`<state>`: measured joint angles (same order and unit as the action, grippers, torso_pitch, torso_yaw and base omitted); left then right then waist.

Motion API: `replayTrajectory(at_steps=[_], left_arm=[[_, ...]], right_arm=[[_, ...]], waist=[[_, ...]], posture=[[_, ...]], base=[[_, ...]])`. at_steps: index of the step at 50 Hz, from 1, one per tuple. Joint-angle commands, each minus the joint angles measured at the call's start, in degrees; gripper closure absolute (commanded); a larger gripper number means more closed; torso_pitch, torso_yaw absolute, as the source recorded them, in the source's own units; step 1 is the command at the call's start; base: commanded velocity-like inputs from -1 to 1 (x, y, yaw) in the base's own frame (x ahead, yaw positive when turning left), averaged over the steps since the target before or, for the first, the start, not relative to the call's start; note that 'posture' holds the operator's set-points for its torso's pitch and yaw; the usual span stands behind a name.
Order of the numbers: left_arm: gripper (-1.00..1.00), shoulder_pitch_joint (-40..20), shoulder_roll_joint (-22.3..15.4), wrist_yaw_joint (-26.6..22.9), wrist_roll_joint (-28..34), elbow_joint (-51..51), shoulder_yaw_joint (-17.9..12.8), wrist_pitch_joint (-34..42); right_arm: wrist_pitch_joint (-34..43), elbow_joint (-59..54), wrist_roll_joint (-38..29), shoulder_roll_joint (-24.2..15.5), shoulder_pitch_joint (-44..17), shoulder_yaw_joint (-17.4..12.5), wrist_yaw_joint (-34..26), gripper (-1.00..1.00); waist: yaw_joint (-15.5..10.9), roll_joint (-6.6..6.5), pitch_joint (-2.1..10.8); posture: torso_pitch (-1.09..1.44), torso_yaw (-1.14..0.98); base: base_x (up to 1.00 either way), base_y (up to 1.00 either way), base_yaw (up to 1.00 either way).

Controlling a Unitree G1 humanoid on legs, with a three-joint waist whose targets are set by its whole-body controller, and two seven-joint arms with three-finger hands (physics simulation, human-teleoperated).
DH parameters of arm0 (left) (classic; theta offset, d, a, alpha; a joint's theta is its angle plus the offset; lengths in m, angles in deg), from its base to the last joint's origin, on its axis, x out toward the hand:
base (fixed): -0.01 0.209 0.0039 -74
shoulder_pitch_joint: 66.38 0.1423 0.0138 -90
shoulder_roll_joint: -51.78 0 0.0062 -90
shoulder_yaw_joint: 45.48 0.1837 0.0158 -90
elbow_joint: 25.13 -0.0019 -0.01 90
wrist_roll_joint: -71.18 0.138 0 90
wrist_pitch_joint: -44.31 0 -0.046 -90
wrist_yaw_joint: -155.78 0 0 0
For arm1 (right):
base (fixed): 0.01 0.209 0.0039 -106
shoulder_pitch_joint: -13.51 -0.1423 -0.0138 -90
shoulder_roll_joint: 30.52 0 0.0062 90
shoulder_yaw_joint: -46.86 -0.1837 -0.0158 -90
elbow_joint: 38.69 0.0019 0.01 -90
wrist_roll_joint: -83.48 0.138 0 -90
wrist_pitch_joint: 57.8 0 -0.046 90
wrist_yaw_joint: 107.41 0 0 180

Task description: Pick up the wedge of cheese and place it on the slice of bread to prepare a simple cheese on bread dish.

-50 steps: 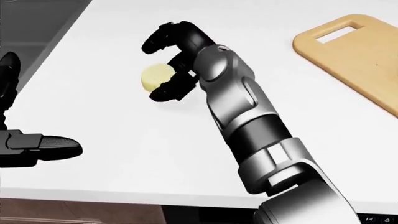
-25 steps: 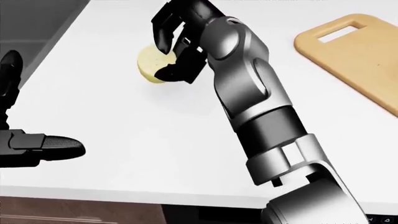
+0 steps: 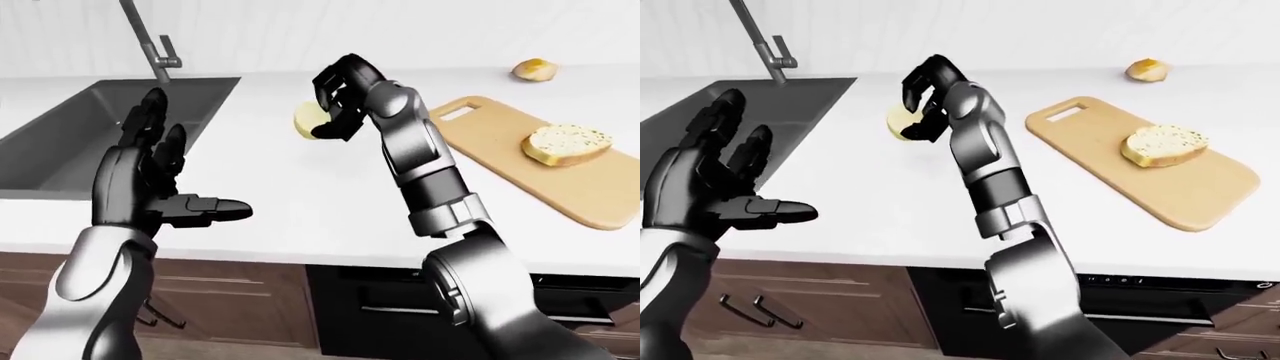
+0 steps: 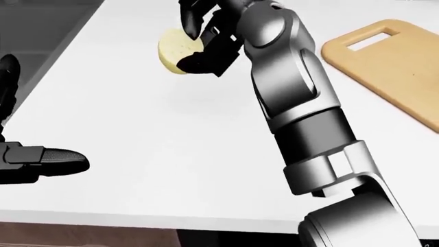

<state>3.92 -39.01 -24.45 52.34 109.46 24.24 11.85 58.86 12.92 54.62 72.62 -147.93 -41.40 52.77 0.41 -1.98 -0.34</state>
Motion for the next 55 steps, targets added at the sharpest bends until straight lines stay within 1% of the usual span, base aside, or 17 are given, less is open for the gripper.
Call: replayTrajectory(at_steps=[1,7,15,20,22,23,24,28,37,40,42,43,45,48,49,51,55], left_arm=[[-1.0,-1.3,-0.6,0.1,-0.1,1.7,-0.4,-1.6],[-1.0,-1.7,-0.9,0.3,-0.5,2.0,-0.7,-1.0],[-1.0,-1.0,-0.7,0.3,-0.4,2.1,-0.5,-1.3],[-1.0,-0.2,-0.4,-0.1,0.1,1.4,-0.3,-2.7],[-1.0,-0.1,-0.3,-0.2,0.3,1.1,-0.1,-3.0],[-1.0,-0.1,-0.3,-0.3,0.3,1.1,-0.1,-3.1],[-1.0,-0.1,-0.3,-0.3,0.3,1.1,-0.2,-3.1],[-1.0,0.1,-0.1,-0.3,0.7,1.0,0.2,-3.3],[-1.0,0.5,0.3,-0.8,1.3,0.7,0.4,-4.0],[-1.0,0.4,0.3,-0.8,1.2,0.9,0.2,-3.6],[-1.0,0.1,0.3,-0.7,1.2,1.2,0.2,-3.1],[-1.0,0.0,0.2,-0.7,1.1,1.3,0.1,-2.9],[-1.0,-0.4,0.0,-0.6,1.0,1.4,0.1,-2.5],[-1.0,-0.8,-0.1,-0.6,1.1,1.2,0.2,-2.4],[-1.0,-0.9,-0.2,-0.6,1.0,1.2,0.1,-2.3],[-1.0,-0.8,-0.2,-0.6,1.1,1.1,0.1,-2.4],[-1.0,-0.4,-0.3,-0.9,1.1,1.0,-0.2,-2.9]], right_arm=[[-1.2,2.5,-0.1,-0.4,-2.4,-0.4,0.6,1.0],[-0.8,2.7,-0.1,-0.5,-2.4,-0.5,0.6,1.0],[-0.4,2.9,0.4,-0.5,-2.4,-0.7,0.9,1.0],[-1.0,2.0,0.6,-0.5,-2.7,-0.5,1.3,1.0],[-1.5,1.6,0.7,-0.5,-2.8,-0.6,1.4,1.0],[-1.5,1.5,0.7,-0.5,-2.7,-0.6,1.4,1.0],[-1.5,1.6,0.7,-0.5,-2.6,-0.6,1.4,1.0],[-1.6,1.7,0.9,-0.6,-2.4,-0.7,1.5,1.0],[-1.7,2.0,1.3,-0.5,-2.2,-0.7,1.8,1.0],[-2.4,1.5,1.6,-0.7,-2.4,-0.9,2.4,1.0],[-2.5,1.5,1.7,-0.7,-2.4,-0.9,2.6,1.0],[-2.4,1.6,1.8,-0.7,-2.5,-0.9,2.6,1.0],[-2.5,1.4,1.9,-0.8,-2.7,-1.0,2.7,1.0],[-2.9,1.1,2.5,-1.0,-2.8,-1.3,3.5,1.0],[-3.1,1.0,2.7,-1.0,-2.8,-1.3,3.5,1.0],[-3.4,1.0,2.8,-1.0,-2.6,-1.1,3.6,1.0],[-3.8,0.7,3.0,-1.0,-2.7,-1.1,4.0,1.0]], waist=[[0.1,-0.48,2.09],[0.7,-0.62,1.59],[1.5,3.31,1.83],[-0.3,-1.66,-1.29],[-0.8,-3.6,-1.39],[-1.1,-5.67,-0.61],[-1.6,-5.1,-0.98],[-1.7,-4.7,1.24],[-2.4,-1.81,-0.44],[-2.7,1.06,-0.23],[-3.1,5.54,0.05],[-2.2,2.67,-0.93],[-2.2,2.45,0.46],[-2.1,0.58,0.07],[-1.8,0.55,-1.1],[-1.4,1.8,-1.46],[-1.2,2.23,-2.91]], posture=[[0.0,0.0],[0.0,0.0],[0.0,0.0],[0.0,0.0],[0.0,0.0],[0.0,0.0],[0.0,0.0],[0.0,0.0],[0.0,0.0],[0.0,0.0],[0.0,0.0],[0.0,0.0],[0.0,0.0],[0.0,0.0],[0.0,0.0],[0.0,0.0],[0.0,0.0]], base=[[-0.56,0.0,0.0],[-0.68,0.0,0.0],[-0.71,-0.04,0.0],[-0.53,-0.5,0.0],[-0.42,-0.57,0.0],[-0.41,-0.57,0.0],[-0.41,-0.56,0.0],[-0.36,-0.58,0.0],[-0.22,-0.77,0.0],[-0.2,-0.79,0.0],[-0.18,-0.8,0.0],[-0.16,-0.8,0.0],[-0.16,-0.8,0.0],[-0.11,-0.67,0.0],[0.0,0.0,0.0],[0.0,0.0,0.0],[0.0,0.0,0.0]])
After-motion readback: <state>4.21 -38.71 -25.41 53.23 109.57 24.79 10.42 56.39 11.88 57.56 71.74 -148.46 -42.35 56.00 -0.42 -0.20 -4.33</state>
